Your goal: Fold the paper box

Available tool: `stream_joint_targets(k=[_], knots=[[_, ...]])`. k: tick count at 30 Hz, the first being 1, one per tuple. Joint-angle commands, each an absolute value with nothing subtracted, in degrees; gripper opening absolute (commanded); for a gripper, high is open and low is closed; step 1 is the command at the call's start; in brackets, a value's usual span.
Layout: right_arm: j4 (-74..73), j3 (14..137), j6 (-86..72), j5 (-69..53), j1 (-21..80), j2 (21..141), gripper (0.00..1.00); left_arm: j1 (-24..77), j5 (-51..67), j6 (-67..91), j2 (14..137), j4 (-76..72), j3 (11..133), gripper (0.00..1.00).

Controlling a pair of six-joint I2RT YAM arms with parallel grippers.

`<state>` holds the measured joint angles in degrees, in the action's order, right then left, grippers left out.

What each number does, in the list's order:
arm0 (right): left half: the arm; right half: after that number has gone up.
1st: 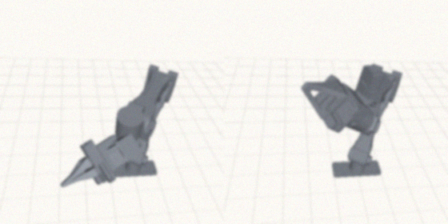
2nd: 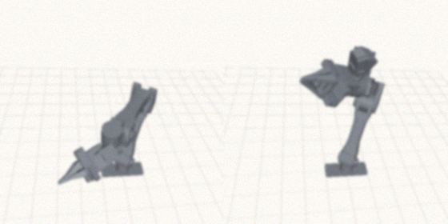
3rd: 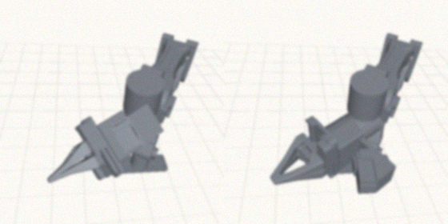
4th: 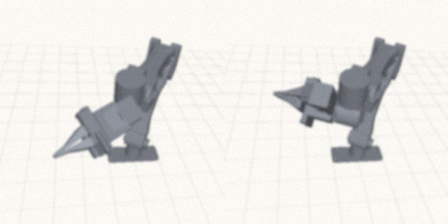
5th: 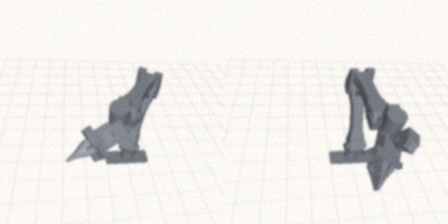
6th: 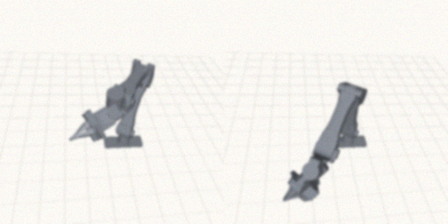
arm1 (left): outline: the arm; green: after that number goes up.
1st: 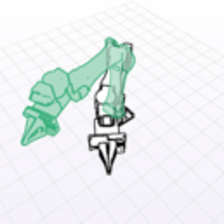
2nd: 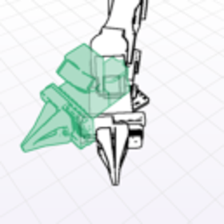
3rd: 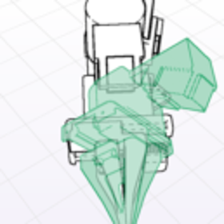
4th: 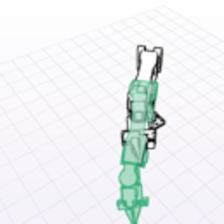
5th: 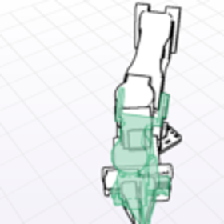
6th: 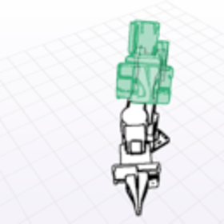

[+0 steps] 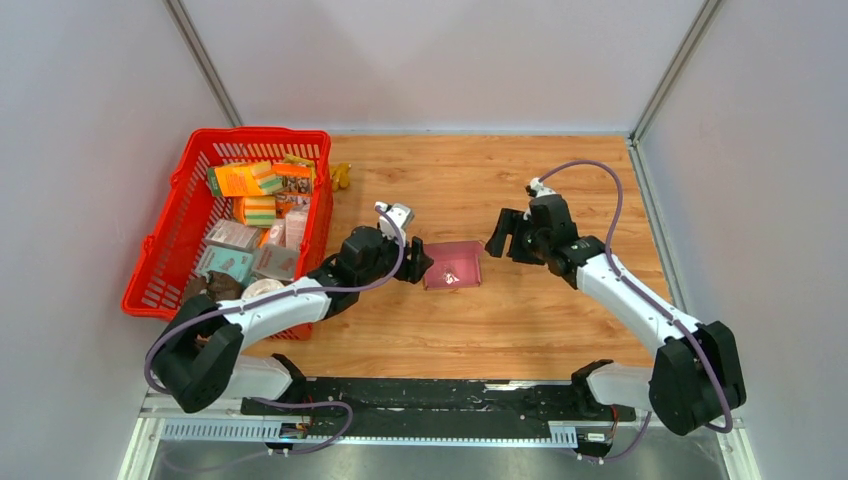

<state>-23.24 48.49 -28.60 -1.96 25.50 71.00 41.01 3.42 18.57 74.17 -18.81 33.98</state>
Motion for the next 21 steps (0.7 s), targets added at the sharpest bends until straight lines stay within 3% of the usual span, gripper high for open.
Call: stream_joint_targets(k=[1, 12, 21], knots=[[-13.28, 48.08, -24.10, -12.83, 23.73, 70.14, 0.76, 42.10, 4.83, 14.86, 76.20, -17.50, 38.67, 0.71], [2.89, 37.80, -16.09, -10.72, 23.82, 67.94, 0.64, 45.17, -3.95, 12.31, 80.68, -12.22, 43.33, 0.63], [7.64, 37.44, -11.43, -8.26, 24.35, 72.25, 0.58, 45.18, -7.83, 12.05, 80.42, -12.75, 42.89, 0.75]])
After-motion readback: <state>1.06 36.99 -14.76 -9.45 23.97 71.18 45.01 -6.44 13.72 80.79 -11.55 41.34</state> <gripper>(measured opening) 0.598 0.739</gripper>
